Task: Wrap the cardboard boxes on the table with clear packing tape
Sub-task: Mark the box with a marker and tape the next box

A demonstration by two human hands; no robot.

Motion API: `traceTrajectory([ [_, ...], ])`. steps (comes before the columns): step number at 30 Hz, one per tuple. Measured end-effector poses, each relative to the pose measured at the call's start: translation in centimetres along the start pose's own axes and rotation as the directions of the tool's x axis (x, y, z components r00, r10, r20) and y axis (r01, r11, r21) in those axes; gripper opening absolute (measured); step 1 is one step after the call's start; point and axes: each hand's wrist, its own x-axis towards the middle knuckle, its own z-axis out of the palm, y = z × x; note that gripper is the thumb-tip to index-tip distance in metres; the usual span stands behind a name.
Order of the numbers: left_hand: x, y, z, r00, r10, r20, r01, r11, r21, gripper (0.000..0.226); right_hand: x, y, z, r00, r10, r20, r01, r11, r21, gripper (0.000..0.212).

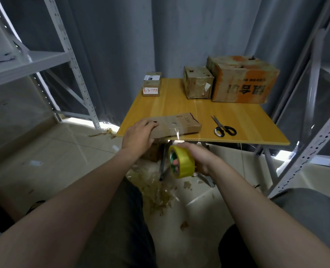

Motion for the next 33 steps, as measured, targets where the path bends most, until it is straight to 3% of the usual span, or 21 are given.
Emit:
traceTrajectory([
  [6, 1.3, 0.4, -2.3, 1.0, 0.011, -0.016, -0.012, 0.998, -0.067, 0.043, -0.4, 0.1, 1.1, 0.968, -0.21, -0.138, 0.223, 0.971, 0.085, 0.045],
  [11, 3.2, 0.5, -3.6, 0.995, -0.097, 0.026, 0.099, 0.989, -0.106, 0.048, -1.7, -3.1, 1.4, 0.926, -0.294, -0.239, 0.326, 0.939, 0.11, 0.044],
  [14, 4.6, 0.5, -3.8, 0.98, -0.194, 0.039, 0.198, 0.949, -0.246, 0.047, -1.4, -5.1, 1.2, 0.889, -0.368, -0.274, 0.405, 0.91, 0.091, 0.039],
  [22, 7.6, -0.1, -2.5, 0.951, -0.281, 0.126, 0.307, 0.834, -0.458, 0.054, 0.9, -6.8, 0.1, 0.866, -0.419, -0.272, 0.435, 0.9, 0.0, 0.025],
  [28, 8.4, -0.5, 0.3, 0.932, -0.351, 0.088, 0.296, 0.603, -0.741, 0.046, 2.5, -7.2, -0.1, 0.86, -0.439, -0.262, 0.461, 0.887, 0.028, 0.029],
  [33, 9.9, 0.1, 1.8, 0.874, -0.47, 0.123, 0.314, 0.354, -0.881, 0.048, 4.5, -8.8, -0.3, 0.867, -0.422, -0.264, 0.458, 0.885, 0.089, 0.032],
])
